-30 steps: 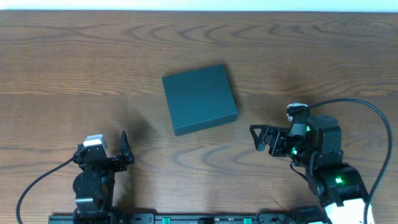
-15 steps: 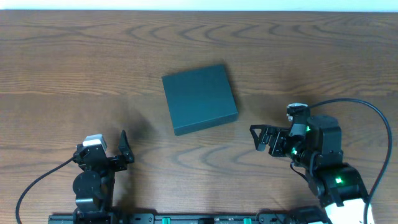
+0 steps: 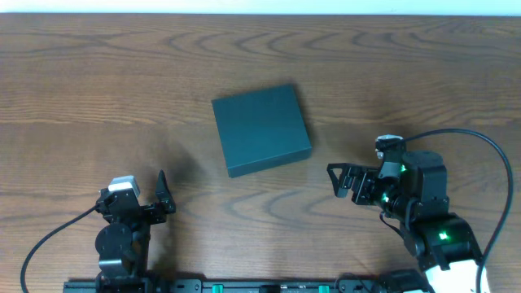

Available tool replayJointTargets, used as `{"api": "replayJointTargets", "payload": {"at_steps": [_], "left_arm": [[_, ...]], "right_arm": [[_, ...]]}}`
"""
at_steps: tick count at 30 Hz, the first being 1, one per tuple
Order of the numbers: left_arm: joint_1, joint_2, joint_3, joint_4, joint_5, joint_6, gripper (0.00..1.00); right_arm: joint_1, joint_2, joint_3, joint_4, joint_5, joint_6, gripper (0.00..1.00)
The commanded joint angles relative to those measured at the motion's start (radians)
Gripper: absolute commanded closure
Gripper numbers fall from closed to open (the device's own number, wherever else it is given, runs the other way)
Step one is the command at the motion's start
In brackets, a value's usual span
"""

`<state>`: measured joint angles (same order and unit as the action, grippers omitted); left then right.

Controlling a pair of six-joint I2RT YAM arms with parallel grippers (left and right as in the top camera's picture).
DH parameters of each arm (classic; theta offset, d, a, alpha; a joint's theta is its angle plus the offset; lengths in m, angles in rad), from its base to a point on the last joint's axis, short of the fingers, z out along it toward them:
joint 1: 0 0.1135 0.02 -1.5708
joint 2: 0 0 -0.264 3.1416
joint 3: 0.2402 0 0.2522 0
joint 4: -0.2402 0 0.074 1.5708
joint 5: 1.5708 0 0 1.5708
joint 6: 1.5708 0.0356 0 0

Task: Pack container

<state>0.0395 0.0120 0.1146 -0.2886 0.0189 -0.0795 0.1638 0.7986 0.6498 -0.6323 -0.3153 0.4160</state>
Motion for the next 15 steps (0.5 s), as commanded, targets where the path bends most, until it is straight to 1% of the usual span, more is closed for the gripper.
{"api": "replayJointTargets", "payload": {"at_steps": [1, 7, 9, 11, 13, 14, 15], "left_arm": [[0.007, -0.008, -0.026, -0.003, -0.003, -0.01, 0.05], [0.007, -0.008, -0.026, -0.003, -0.003, -0.01, 0.05], [0.007, -0.008, -0.026, -0.003, -0.003, -0.01, 0.05], [0.007, -0.008, -0.026, -0.003, -0.003, -0.01, 0.05], [0.007, -0.008, -0.026, -0.003, -0.003, -0.01, 0.05], [0.007, -0.008, -0.026, -0.003, -0.003, -0.01, 0.05], [0.007, -0.008, -0.026, -0.003, -0.003, -0.01, 0.05]], "right_arm": [[-0.006, -0.002, 0.009, -0.001, -0.003, -0.01, 0.01], [-0.006, -0.002, 0.009, -0.004, 0.0, -0.014, 0.01], [-0.001, -0.008, 0.009, -0.015, 0.068, -0.079, 0.01], [0.014, -0.035, 0.0, -0.015, 0.153, -0.208, 0.01], [0.014, -0.114, -0.037, -0.014, 0.216, -0.34, 0.01], [0.014, -0.176, -0.074, -0.01, 0.255, -0.372, 0.01], [0.013, -0.237, -0.114, 0.0, 0.296, -0.373, 0.01]]}}
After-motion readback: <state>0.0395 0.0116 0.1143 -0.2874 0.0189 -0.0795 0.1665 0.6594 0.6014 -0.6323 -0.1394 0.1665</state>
